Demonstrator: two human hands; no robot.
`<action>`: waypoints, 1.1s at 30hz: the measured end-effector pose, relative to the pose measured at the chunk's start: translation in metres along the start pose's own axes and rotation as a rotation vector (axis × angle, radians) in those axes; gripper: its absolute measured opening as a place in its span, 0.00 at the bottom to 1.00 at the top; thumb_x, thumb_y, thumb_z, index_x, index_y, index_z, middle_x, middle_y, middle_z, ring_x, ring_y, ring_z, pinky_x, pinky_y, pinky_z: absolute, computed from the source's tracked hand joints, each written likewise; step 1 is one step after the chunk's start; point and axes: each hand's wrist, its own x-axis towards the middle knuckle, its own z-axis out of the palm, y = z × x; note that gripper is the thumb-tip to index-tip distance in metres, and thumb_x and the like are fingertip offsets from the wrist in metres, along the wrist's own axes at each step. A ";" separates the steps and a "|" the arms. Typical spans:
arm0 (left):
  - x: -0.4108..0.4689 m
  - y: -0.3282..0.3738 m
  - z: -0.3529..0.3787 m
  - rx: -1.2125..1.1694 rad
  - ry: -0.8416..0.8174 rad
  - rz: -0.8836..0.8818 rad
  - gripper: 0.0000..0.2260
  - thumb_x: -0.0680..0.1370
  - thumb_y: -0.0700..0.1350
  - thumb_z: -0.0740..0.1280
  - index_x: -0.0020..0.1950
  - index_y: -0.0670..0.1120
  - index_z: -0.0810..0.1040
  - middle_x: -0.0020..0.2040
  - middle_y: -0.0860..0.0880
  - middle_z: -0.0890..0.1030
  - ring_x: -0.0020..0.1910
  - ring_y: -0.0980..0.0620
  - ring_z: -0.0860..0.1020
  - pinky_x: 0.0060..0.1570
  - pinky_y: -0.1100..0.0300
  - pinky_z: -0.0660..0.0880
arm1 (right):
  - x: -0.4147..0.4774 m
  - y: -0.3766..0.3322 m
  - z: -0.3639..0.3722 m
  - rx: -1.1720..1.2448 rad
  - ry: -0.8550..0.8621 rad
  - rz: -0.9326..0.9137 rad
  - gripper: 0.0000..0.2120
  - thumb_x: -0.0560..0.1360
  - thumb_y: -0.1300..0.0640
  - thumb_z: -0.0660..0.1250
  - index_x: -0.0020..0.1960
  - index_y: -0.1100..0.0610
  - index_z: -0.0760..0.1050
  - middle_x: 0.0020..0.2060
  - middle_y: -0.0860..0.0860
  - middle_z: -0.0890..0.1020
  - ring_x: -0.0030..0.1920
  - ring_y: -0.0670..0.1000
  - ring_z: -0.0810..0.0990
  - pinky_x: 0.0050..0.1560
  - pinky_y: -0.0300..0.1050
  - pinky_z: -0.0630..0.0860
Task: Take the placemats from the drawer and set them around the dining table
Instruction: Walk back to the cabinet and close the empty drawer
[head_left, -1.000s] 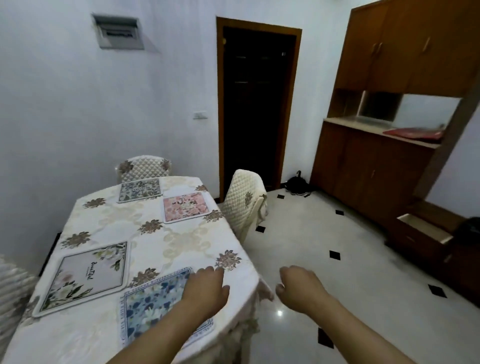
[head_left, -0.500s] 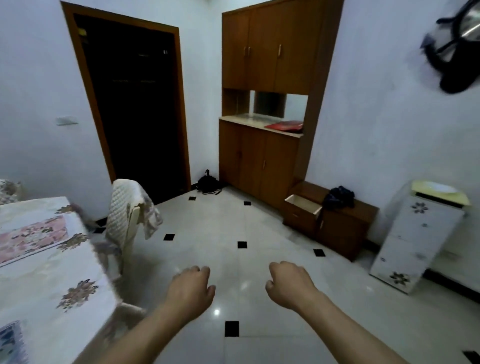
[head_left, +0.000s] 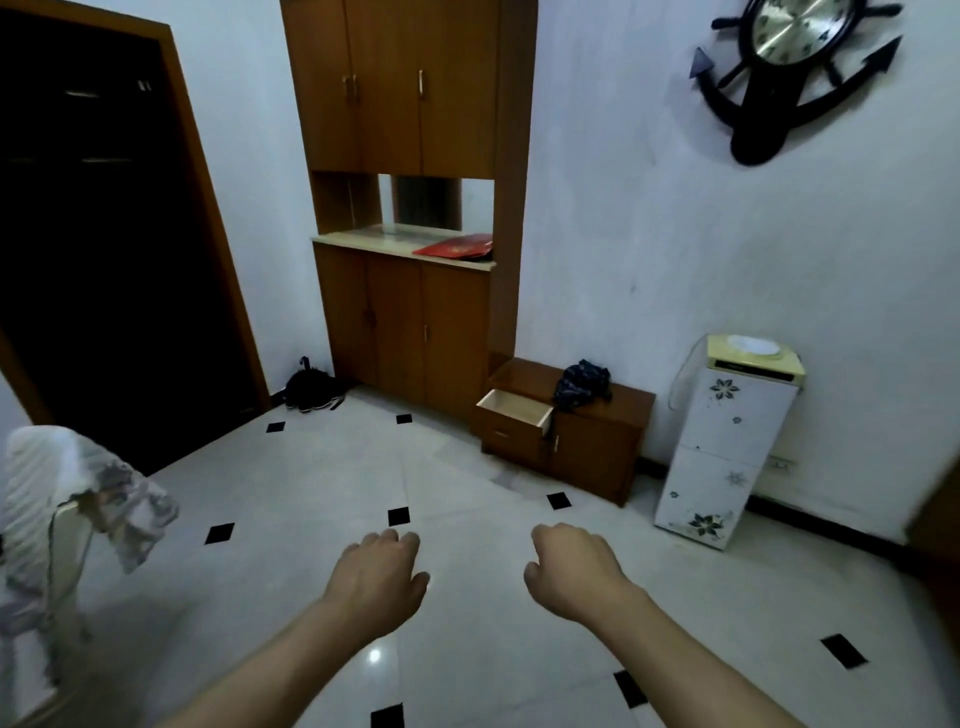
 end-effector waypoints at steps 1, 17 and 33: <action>0.022 -0.003 0.002 0.005 -0.001 0.016 0.15 0.78 0.57 0.59 0.56 0.47 0.72 0.53 0.47 0.77 0.53 0.46 0.76 0.48 0.53 0.70 | 0.018 0.004 -0.002 -0.008 -0.001 0.017 0.06 0.75 0.51 0.58 0.45 0.53 0.67 0.42 0.52 0.72 0.41 0.55 0.71 0.42 0.48 0.67; 0.347 -0.021 -0.005 0.000 -0.019 0.211 0.15 0.79 0.56 0.59 0.57 0.48 0.72 0.54 0.47 0.77 0.52 0.47 0.75 0.49 0.54 0.71 | 0.284 0.085 -0.022 0.044 0.017 0.195 0.07 0.74 0.51 0.58 0.47 0.53 0.70 0.50 0.55 0.80 0.48 0.58 0.78 0.42 0.47 0.66; 0.659 -0.031 0.013 0.054 -0.102 0.033 0.15 0.78 0.56 0.59 0.58 0.47 0.72 0.56 0.45 0.77 0.55 0.45 0.74 0.51 0.52 0.71 | 0.633 0.199 -0.030 0.117 -0.040 0.037 0.08 0.76 0.48 0.59 0.47 0.52 0.69 0.51 0.54 0.80 0.51 0.57 0.79 0.45 0.49 0.69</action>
